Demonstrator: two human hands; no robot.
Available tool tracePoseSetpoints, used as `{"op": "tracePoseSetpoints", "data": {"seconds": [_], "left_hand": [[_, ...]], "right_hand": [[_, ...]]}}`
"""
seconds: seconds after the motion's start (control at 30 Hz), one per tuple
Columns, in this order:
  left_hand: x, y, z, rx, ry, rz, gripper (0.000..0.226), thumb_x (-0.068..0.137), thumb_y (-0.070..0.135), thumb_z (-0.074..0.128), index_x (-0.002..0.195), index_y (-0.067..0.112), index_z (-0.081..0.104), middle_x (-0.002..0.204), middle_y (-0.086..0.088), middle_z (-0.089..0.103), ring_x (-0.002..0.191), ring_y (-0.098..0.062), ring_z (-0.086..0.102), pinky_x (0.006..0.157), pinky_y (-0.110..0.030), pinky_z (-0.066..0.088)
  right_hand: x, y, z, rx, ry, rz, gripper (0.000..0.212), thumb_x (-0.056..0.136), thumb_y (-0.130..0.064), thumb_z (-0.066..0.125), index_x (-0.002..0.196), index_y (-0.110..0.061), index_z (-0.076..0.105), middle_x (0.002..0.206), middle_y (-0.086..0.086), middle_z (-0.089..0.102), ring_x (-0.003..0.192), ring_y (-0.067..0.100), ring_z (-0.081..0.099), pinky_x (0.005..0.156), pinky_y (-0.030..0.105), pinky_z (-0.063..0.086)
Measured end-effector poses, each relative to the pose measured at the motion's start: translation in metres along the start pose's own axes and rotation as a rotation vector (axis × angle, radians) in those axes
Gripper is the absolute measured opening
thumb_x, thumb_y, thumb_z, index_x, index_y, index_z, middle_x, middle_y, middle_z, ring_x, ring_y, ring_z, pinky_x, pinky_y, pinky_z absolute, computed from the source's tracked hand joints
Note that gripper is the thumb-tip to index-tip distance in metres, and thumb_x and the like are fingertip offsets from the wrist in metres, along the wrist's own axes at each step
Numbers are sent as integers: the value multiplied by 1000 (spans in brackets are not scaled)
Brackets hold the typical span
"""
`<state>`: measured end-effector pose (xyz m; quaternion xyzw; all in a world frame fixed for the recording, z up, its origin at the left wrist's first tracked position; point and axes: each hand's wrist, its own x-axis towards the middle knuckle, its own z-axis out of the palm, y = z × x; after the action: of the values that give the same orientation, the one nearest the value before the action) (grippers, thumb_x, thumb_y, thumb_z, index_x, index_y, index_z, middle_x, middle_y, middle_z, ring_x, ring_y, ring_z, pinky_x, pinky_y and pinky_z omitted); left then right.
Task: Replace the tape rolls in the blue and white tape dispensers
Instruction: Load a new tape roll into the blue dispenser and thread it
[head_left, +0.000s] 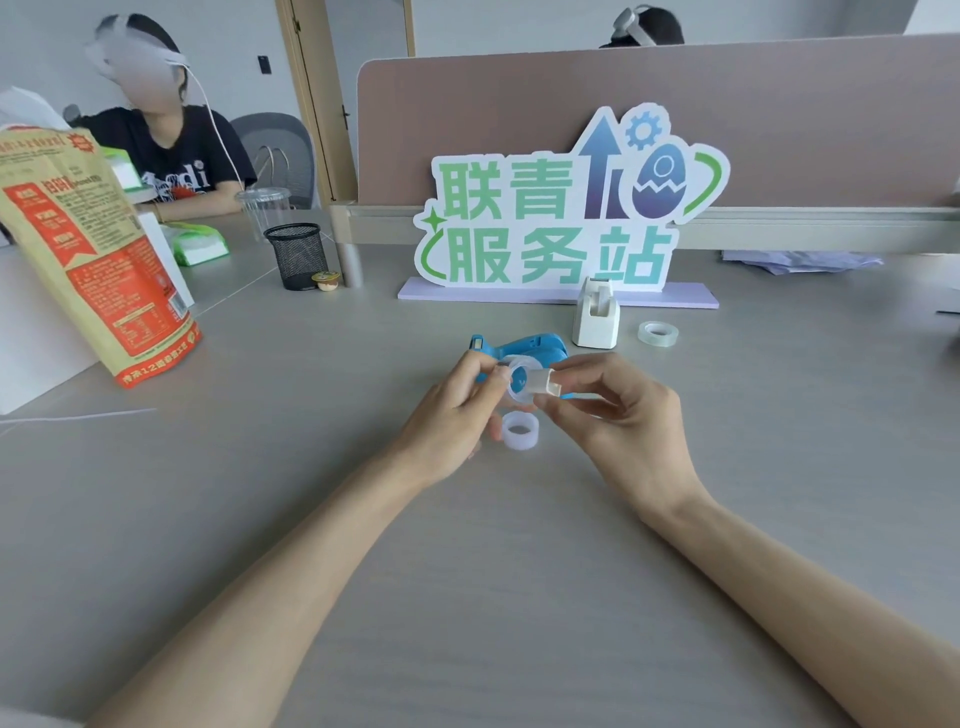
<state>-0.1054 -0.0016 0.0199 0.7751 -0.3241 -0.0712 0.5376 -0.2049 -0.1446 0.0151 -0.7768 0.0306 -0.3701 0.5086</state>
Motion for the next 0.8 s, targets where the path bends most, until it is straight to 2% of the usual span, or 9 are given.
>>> {"op": "tracePoseSetpoints", "data": {"seconds": [0.07,0.13,0.2,0.27,0.37,0.5,0.63,0.8], "left_hand": [[-1,1,2,15,-34,13,24,97,45,41,92,23,49,77,-12,61,67,-35,53,50,-33,40],[-2,1,3,31,-66,16,23,99,42,40,96,21,49,70,-4,60,64,-22,52,55,-36,41],[-3,2,4,62,-79,20,22,100,40,39,96,21,49,64,0,58,54,-9,47,61,-36,40],[-4,2,4,93,-80,26,22,101,39,38,96,20,48,62,1,57,47,-3,43,61,-33,38],[-5,4,3,120,-73,51,22,101,38,37,98,19,48,64,0,56,54,-6,45,60,-29,37],[-7,8,3,151,-54,78,21,102,32,38,100,13,47,61,6,54,53,-2,48,53,-13,36],[-7,5,3,235,-69,125,18,101,35,38,95,19,45,61,5,53,60,-15,45,58,-29,36],[-8,5,3,239,-76,144,17,101,34,38,96,18,43,61,5,53,63,-26,46,58,-31,34]], "right_hand": [[0,1,-1,-11,-1,-20,11,75,-10,80,83,-12,72,96,-7,71,82,4,69,77,16,54],[1,3,-1,-35,2,-33,11,75,-13,80,83,-12,73,96,-9,71,83,6,68,77,16,53],[2,4,-1,-59,-2,-49,11,74,-14,81,82,-13,73,94,-8,71,84,8,68,77,22,54],[2,6,-1,-98,-1,-76,13,74,-15,82,79,-11,72,92,-4,70,84,9,66,76,28,54],[3,6,1,-125,15,-93,15,71,-17,84,75,-13,69,86,-1,68,78,10,64,73,30,53],[2,7,2,-156,17,-107,15,72,-19,83,73,-15,68,83,-1,67,78,10,64,74,34,53],[2,8,3,-176,15,-85,16,72,-20,83,72,-13,68,82,-1,67,78,11,64,75,33,53],[3,7,0,-146,-37,-58,5,78,-14,78,77,-17,74,87,-5,70,84,11,66,81,31,52]]}}
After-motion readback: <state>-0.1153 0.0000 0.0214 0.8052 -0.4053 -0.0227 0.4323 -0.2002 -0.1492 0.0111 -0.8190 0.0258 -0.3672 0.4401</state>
